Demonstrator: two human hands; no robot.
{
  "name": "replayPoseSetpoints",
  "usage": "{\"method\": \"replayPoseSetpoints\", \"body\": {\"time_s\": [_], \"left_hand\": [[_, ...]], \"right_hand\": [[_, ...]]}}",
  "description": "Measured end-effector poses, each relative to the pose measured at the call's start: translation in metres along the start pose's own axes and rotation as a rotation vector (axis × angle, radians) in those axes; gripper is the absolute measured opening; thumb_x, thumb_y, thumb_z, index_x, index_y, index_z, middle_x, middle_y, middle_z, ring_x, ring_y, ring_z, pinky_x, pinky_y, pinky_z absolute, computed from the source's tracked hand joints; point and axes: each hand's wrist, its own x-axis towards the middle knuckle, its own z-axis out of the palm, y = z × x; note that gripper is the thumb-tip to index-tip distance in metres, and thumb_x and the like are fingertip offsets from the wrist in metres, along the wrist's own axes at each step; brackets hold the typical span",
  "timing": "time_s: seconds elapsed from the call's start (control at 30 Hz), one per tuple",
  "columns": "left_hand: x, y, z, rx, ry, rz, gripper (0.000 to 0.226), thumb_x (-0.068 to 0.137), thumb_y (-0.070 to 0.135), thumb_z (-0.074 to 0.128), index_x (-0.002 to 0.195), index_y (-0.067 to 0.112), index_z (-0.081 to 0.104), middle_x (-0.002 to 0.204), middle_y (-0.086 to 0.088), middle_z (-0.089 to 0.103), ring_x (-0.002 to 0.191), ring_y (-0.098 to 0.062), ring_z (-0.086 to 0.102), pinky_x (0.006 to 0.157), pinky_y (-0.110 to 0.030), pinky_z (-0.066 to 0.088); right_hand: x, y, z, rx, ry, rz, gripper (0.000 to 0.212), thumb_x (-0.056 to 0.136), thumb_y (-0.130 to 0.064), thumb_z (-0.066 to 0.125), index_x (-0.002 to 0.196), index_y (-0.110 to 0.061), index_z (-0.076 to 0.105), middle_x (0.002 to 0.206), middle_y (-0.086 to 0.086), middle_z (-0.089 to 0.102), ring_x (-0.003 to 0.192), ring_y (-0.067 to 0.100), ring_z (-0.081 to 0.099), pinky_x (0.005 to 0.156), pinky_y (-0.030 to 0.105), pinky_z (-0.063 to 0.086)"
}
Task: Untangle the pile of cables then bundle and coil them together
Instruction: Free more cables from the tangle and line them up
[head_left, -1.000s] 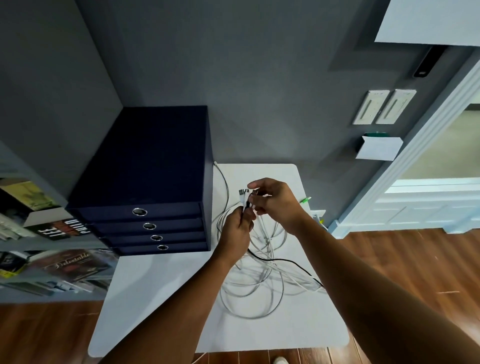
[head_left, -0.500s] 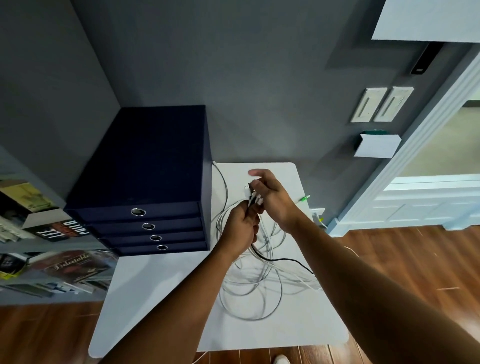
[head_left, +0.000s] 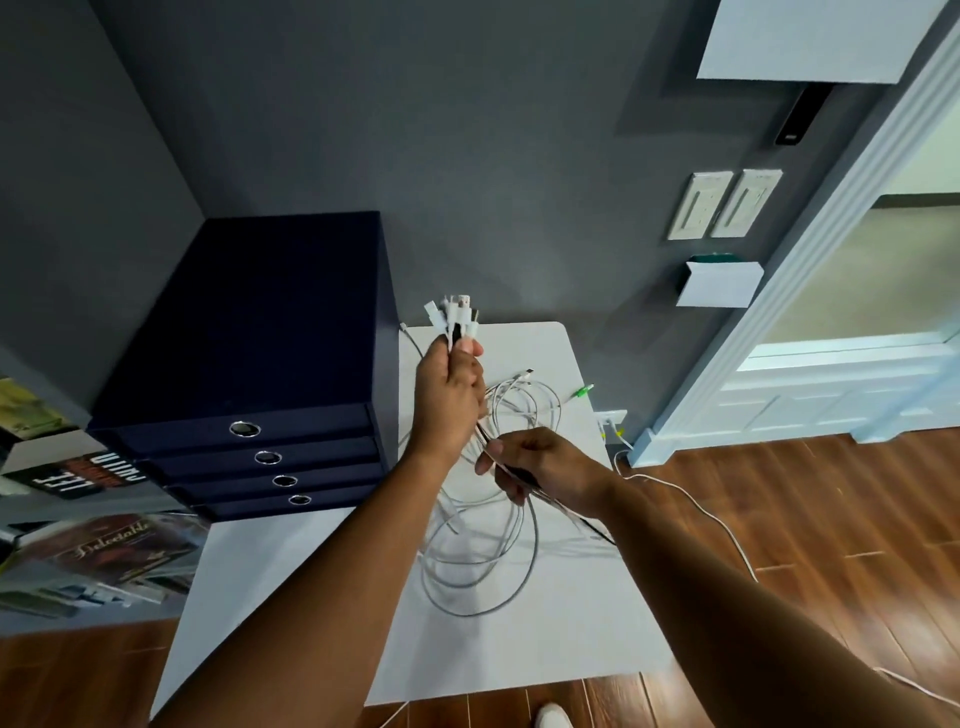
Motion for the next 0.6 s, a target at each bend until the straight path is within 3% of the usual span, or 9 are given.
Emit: {"method": "replayPoseSetpoints", "body": {"time_s": [0.13,0.27,0.37,0.5,0.6], "left_hand": [[0.002,0.013,0.003,-0.039,-0.017,0.023,0.025,0.109,0.021,0.037,0.089,0.013,0.049,0.055,0.011,0.036,0.044,-0.006,0.030,0.039,-0.018,0.027],[0.006,0.024,-0.001,-0.078,0.008,0.041,0.025,0.109,0.020,0.036,0.088,0.014,0.048,0.055,0.011,0.035,0.044,-0.004,0.028,0.039,-0.017,0.024],[0.013,0.031,-0.009,-0.103,0.052,0.066,0.027,0.109,0.021,0.035,0.087,0.016,0.049,0.057,0.010,0.034,0.045,-0.004,0.026,0.041,-0.016,0.023],[0.014,0.034,-0.014,-0.105,0.085,0.073,0.028,0.109,0.023,0.035,0.086,0.016,0.049,0.058,0.008,0.032,0.045,-0.004,0.025,0.041,-0.017,0.021],[0.012,0.036,-0.017,-0.133,0.120,0.066,0.028,0.110,0.023,0.035,0.086,0.015,0.047,0.058,0.008,0.032,0.044,-0.004,0.025,0.041,-0.017,0.020]], "right_hand": [[-0.006,0.005,-0.013,-0.132,0.038,0.099,0.053,0.092,-0.055,0.060,0.071,-0.005,0.062,0.058,0.012,0.046,0.053,0.022,0.041,0.054,0.030,0.037],[-0.009,0.019,-0.012,-0.237,0.153,0.238,0.065,0.087,-0.067,0.056,0.051,-0.017,0.035,0.050,0.007,0.032,0.045,0.021,0.034,0.052,0.031,0.040],[-0.015,0.033,-0.015,-0.267,0.181,0.228,0.065,0.088,-0.066,0.056,0.051,-0.017,0.035,0.052,0.009,0.033,0.046,0.023,0.037,0.053,0.032,0.038],[-0.015,0.034,-0.018,-0.264,0.157,0.186,0.045,0.098,-0.044,0.056,0.068,-0.010,0.054,0.058,0.010,0.055,0.051,0.026,0.048,0.051,0.030,0.038],[-0.014,0.033,-0.020,-0.175,0.154,0.194,0.035,0.101,-0.035,0.053,0.077,-0.009,0.057,0.055,0.005,0.048,0.046,0.020,0.040,0.047,0.026,0.033]]}}
